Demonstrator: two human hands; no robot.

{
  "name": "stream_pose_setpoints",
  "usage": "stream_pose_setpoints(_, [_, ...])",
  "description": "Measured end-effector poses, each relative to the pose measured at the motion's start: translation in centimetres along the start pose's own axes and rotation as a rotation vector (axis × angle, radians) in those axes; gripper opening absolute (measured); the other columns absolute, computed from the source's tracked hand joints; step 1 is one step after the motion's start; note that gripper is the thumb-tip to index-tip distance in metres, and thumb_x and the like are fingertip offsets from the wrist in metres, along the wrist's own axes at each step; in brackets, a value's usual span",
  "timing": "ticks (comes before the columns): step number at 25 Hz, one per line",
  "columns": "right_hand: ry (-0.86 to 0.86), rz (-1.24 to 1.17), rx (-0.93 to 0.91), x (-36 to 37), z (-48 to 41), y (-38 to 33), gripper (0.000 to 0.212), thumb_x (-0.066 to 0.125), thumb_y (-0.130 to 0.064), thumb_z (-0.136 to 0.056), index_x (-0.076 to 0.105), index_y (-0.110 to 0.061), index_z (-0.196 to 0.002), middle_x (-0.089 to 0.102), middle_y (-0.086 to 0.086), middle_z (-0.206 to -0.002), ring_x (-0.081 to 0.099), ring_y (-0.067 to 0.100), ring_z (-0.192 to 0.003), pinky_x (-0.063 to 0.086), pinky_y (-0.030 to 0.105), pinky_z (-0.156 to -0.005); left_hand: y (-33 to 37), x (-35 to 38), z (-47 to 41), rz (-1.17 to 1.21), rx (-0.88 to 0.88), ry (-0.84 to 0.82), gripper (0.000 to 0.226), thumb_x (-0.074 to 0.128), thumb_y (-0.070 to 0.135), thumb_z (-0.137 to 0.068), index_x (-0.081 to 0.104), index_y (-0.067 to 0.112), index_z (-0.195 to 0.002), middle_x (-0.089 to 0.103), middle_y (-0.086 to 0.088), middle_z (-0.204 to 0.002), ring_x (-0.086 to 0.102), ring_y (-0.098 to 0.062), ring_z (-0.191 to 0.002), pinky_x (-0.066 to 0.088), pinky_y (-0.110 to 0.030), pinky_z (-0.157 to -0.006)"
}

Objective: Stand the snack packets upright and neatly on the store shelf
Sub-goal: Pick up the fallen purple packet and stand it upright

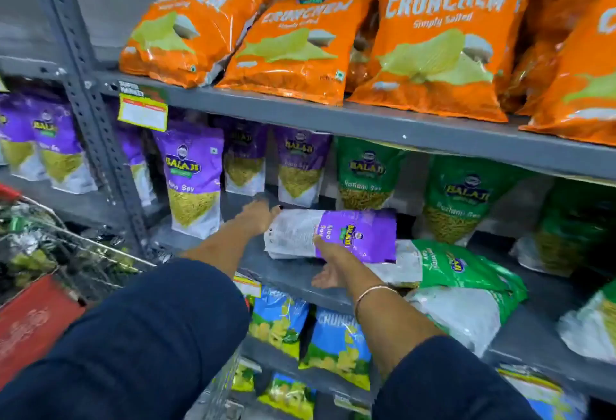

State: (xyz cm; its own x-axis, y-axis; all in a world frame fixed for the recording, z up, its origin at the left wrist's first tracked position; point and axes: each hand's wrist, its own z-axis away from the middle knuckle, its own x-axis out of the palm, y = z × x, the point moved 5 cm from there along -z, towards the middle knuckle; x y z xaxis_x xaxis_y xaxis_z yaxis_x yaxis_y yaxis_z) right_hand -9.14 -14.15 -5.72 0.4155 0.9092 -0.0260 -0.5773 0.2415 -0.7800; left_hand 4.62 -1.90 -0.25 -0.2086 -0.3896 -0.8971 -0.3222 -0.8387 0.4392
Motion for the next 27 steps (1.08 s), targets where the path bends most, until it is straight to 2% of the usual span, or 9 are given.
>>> stream_pose_setpoints(2, [0.021,-0.210,-0.029,1.4,-1.0,-0.4,0.074,0.051,-0.050,-0.087,0.028,-0.010,-0.144,0.029,0.012,-0.153,0.037,0.037,-0.135,0.036,0.046,-0.107,0.3,0.4,-2.0,0.002,0.024,-0.065,0.052,0.033,0.038,-0.096,0.046,-0.003,-0.126,0.050,-0.025,-0.134,0.049,-0.038,-0.120,0.040,-0.042,-0.099])
stream_pose_setpoints(6, [0.402,-0.543,-0.051,1.0,-3.3,0.2,0.087,0.068,-0.049,-0.075,0.033,0.001,-0.137,0.048,0.013,-0.137,0.048,0.031,-0.125,0.041,0.039,-0.103,2.7,1.8,-5.6,-0.039,0.139,-0.182,0.048,0.031,0.031,-0.098,0.040,0.002,-0.135,0.044,-0.017,-0.143,0.045,-0.032,-0.127,0.038,-0.034,-0.102])
stream_pose_setpoints(8, [0.474,-0.591,-0.047,0.8,-3.8,0.8,0.082,0.067,-0.048,-0.075,0.038,0.000,-0.135,0.054,0.016,-0.129,0.054,0.029,-0.111,0.044,0.037,-0.098,4.1,3.0,-7.4,0.000,0.209,-0.276,0.049,0.032,0.028,-0.098,0.035,0.003,-0.140,0.036,-0.015,-0.149,0.041,-0.026,-0.129,0.038,-0.029,-0.101])
stream_pose_setpoints(11, [0.576,-0.678,-0.146,0.0,-5.5,1.3,0.076,0.073,-0.039,-0.074,0.043,-0.002,-0.133,0.058,0.014,-0.109,0.051,0.021,-0.092,0.043,0.034,-0.088,5.2,4.7,-9.8,0.023,0.261,-0.406,0.047,0.038,0.024,-0.097,0.039,-0.003,-0.136,0.036,-0.020,-0.148,0.040,-0.016,-0.110,0.037,-0.013,-0.072])
stream_pose_setpoints(14, [0.638,-0.740,-0.178,0.2,-7.0,1.6,0.071,0.077,-0.040,-0.068,0.054,-0.003,-0.123,0.062,0.017,-0.121,0.059,0.032,-0.108,0.045,0.039,-0.099,5.1,6.0,-11.4,-0.062,0.266,-0.519,0.054,0.045,0.032,-0.093,0.037,0.002,-0.138,0.034,-0.016,-0.150,0.041,-0.020,-0.124,0.036,-0.026,-0.100])
stream_pose_setpoints(17, [0.579,-0.841,-0.207,0.7,-7.9,1.8,0.056,0.081,-0.044,-0.061,0.059,-0.017,-0.105,0.068,0.006,-0.104,0.060,0.030,-0.099,0.052,0.047,-0.090,4.8,6.8,-12.5,-0.145,0.264,-0.585,0.065,0.049,0.041,-0.089,0.030,0.011,-0.143,0.024,-0.009,-0.156,0.029,-0.024,-0.140,0.025,-0.034,-0.116])
stream_pose_setpoints(19, [0.532,-0.895,-0.213,0.6,-8.1,1.8,0.051,0.082,-0.039,-0.062,0.055,-0.023,-0.103,0.065,0.000,-0.094,0.058,0.027,-0.094,0.055,0.044,-0.079,4.9,6.8,-12.8,-0.151,0.246,-0.601,0.065,0.051,0.041,-0.088,0.030,0.015,-0.144,0.025,-0.005,-0.155,0.029,-0.023,-0.140,0.028,-0.033,-0.115])
stream_pose_setpoints(23, [0.538,-0.868,-0.261,0.3,-8.0,1.6,0.056,0.086,-0.036,-0.056,0.055,-0.025,-0.102,0.066,0.005,-0.108,0.060,0.029,-0.102,0.055,0.046,-0.081,3.8,6.3,-12.6,-0.101,0.238,-0.609,0.071,0.060,0.050,-0.079,0.040,0.016,-0.139,0.038,-0.003,-0.148,0.038,-0.023,-0.134,0.032,-0.036,-0.113])
stream_pose_setpoints(27, [0.501,-0.670,-0.409,0.3,-8.1,-0.2,0.079,0.084,-0.042,-0.035,0.062,-0.023,-0.109,0.071,0.008,-0.113,0.066,0.027,-0.103,0.050,0.054,-0.095,0.1,5.4,-13.6,0.179,0.230,-0.565,0.108,0.075,0.070,-0.040,0.051,0.015,-0.130,0.044,-0.008,-0.145,0.041,-0.025,-0.133,0.029,-0.044,-0.117])
